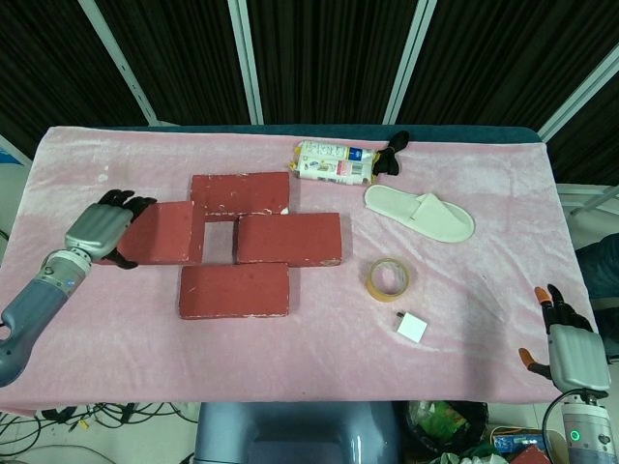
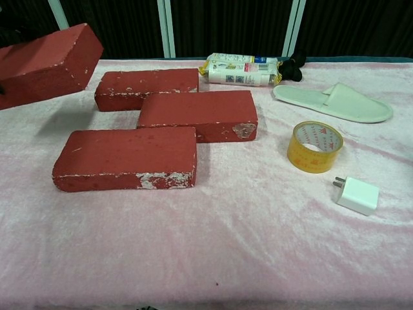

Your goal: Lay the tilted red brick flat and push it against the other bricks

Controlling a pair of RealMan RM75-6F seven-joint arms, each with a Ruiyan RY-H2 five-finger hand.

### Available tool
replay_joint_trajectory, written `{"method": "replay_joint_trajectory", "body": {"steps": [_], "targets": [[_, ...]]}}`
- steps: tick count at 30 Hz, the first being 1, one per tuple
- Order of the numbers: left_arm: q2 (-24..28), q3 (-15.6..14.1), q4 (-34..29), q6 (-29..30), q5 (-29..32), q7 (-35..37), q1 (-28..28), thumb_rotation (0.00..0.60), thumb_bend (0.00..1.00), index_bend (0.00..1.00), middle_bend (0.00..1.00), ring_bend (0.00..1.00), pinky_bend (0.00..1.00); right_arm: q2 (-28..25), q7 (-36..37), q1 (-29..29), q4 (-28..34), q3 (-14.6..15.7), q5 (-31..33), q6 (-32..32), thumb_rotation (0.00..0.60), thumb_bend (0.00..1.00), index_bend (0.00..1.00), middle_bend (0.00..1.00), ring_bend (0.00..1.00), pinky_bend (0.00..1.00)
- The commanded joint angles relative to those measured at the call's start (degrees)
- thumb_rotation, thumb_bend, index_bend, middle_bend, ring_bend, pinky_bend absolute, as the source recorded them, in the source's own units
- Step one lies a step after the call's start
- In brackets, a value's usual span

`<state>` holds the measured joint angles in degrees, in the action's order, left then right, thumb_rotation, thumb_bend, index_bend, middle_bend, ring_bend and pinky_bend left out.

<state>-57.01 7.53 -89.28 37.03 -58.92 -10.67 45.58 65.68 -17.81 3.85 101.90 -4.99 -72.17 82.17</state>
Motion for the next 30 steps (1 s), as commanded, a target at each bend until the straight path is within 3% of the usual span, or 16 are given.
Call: {"method": "replay_joint_trajectory", "body": {"steps": [1, 14, 30], "targets": [[-0.84, -0.05, 2.25, -3.96, 4.99, -4.85, 4.52, 0.600, 0.03, 0.15, 0.19, 0.00, 0.00, -0.02, 0.10, 0.00, -0.02, -0.13, 0.30, -0.07, 0.600, 0.16, 0.08, 0.01, 0.15, 0.23], [-9.63, -6.35, 10.97, -8.26, 26.87, -15.64, 16.85, 0.600, 0.04, 0.15, 0.19, 0.00, 0.00, -0.22, 0.56, 0.12, 0.10, -0.41, 1.19, -0.54, 0.600, 0.16, 0.08, 0.01, 0.15, 0.23], [-14.29, -14.44, 12.94, -6.79, 38.35, -21.24, 24.12, 0.600, 0.04, 0.15, 0.19, 0.00, 0.00, -0.37, 0.82, 0.22, 0.09, -0.41, 1.35, -0.79, 0.600, 0.16, 0.08, 0.01, 0.15, 0.23]]}}
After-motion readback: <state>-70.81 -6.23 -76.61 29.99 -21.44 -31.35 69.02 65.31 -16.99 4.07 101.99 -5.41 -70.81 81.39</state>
